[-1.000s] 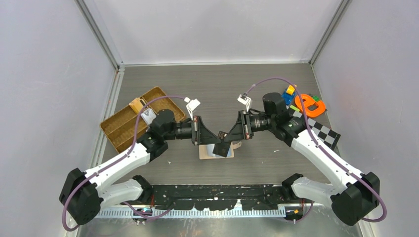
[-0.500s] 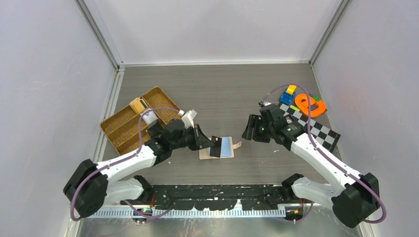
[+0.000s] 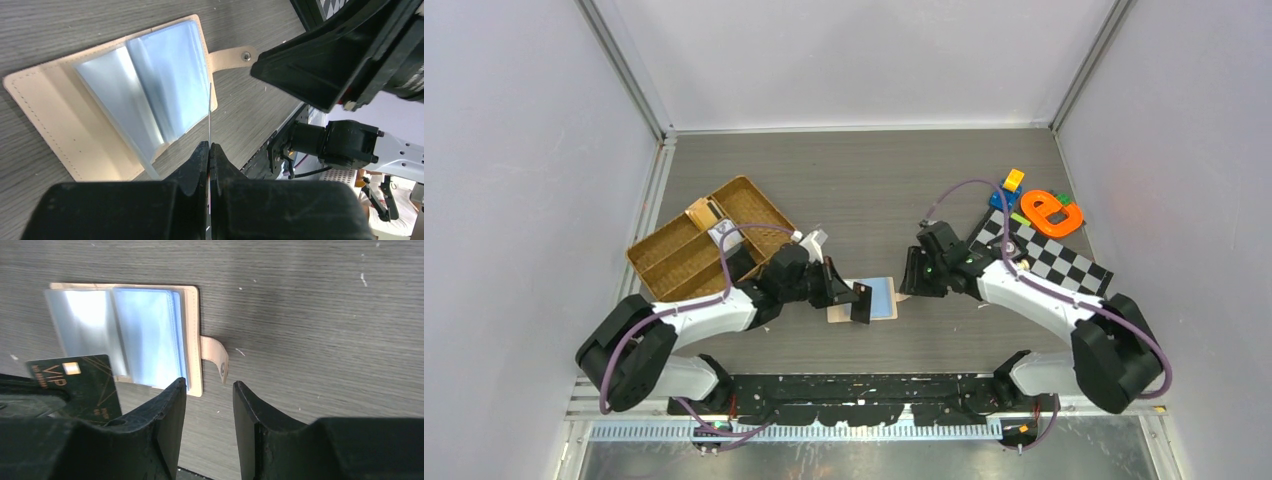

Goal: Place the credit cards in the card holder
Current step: Insert the credit card into the card slot.

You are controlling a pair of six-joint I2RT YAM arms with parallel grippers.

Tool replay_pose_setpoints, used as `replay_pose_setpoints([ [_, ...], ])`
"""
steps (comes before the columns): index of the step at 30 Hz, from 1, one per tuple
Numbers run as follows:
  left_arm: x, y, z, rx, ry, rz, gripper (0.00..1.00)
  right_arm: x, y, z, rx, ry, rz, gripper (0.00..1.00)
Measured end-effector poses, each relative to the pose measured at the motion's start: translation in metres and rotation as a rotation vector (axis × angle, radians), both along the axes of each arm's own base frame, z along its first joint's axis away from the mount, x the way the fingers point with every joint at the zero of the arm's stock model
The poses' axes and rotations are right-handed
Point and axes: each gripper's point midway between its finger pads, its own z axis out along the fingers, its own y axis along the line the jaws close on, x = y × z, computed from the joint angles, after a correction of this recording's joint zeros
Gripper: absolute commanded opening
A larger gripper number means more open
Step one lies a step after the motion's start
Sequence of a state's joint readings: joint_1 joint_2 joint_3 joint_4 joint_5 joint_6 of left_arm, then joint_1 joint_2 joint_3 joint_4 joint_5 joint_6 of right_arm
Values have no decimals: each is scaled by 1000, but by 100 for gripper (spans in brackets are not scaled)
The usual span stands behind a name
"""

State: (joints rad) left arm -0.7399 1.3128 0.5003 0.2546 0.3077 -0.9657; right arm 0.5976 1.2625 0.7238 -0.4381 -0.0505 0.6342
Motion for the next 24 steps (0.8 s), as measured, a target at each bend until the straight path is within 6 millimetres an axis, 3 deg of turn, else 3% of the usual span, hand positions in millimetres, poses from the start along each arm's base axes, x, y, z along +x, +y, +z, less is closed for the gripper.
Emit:
replay_pose_setpoints([
  [6,12,6,-6,3,12,33,0,-1,0,-29,-110,25,7,41],
  [11,19,13,-17,8,35,53,0,4,-5,-34,-161,10,-9,14],
  [14,20,18,-30,16,67,62,0,8,-7,-36,-184,4,-28,5],
  [19,17,23,-45,6,116,69,0,11,-13,-41,-219,4,-56,1],
  [24,20,17,-45,-34,126,61,0,12,-15,-43,-233,1,-64,1],
])
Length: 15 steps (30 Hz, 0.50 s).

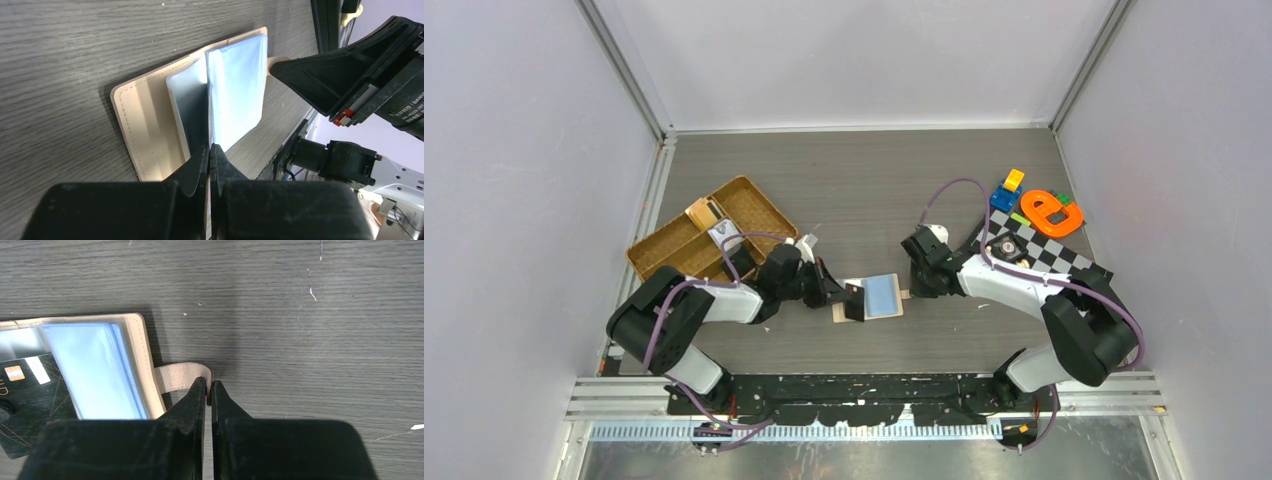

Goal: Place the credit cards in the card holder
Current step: Insert the credit card into the card slot.

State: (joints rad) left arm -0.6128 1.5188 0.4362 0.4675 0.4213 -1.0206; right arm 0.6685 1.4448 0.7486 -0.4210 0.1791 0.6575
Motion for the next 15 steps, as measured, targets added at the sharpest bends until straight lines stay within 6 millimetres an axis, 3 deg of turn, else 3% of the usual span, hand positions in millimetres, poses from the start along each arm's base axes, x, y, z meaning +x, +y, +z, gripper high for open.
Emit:
replay_pose_setpoints([
  [15,0,-6,8,-74,-15,2,0,-1,-3,-6,-31,5,-5,1],
])
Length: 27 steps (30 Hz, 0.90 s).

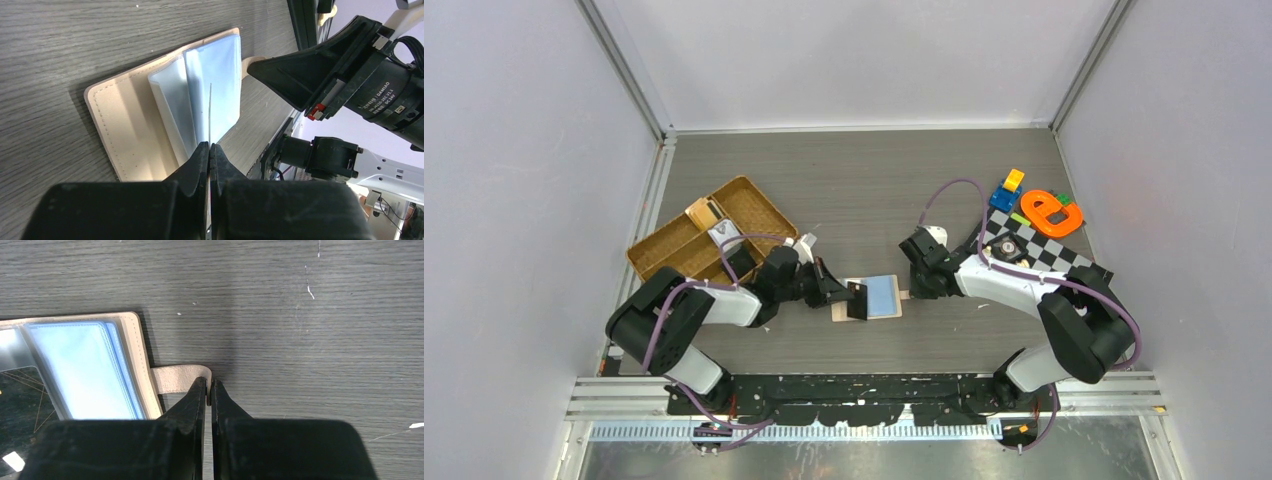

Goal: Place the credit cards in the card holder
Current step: Insert the credit card into the card slot.

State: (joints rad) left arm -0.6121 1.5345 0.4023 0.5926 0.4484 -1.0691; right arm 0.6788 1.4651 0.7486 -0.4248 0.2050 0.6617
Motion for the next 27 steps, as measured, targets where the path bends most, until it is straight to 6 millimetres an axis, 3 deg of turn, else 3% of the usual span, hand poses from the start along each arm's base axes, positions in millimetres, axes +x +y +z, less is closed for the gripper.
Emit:
replay_pose_setpoints([
  [11,0,0,2,-2,-6,-1,0,0,0,-2,-7,2,-1,1],
  [27,-2,1,-13,17,29,-6,0,0,0,-1,-21,6,0,1],
])
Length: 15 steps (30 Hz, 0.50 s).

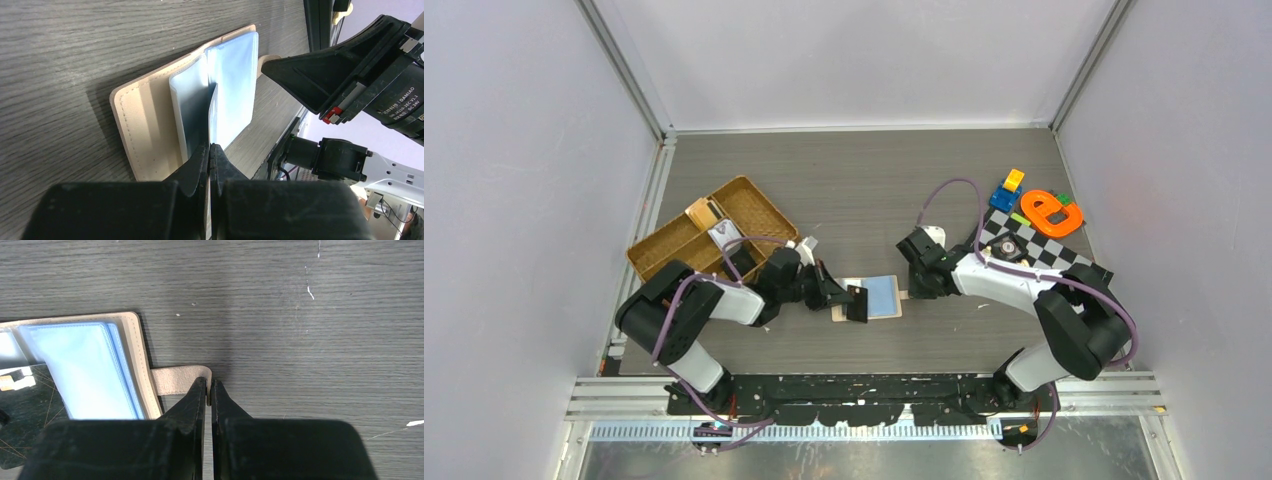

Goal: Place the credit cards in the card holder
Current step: Insert the credit card into the card slot.

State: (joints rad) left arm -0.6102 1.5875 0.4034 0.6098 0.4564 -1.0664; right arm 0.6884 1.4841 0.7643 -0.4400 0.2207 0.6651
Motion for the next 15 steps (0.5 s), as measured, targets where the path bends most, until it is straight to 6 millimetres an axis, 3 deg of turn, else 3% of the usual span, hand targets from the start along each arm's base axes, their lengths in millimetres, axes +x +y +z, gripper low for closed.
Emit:
replay_pose_setpoints([
  [15,5,-5,-4,-17,-15,-2,0,0,1,0,-18,0,6,1],
])
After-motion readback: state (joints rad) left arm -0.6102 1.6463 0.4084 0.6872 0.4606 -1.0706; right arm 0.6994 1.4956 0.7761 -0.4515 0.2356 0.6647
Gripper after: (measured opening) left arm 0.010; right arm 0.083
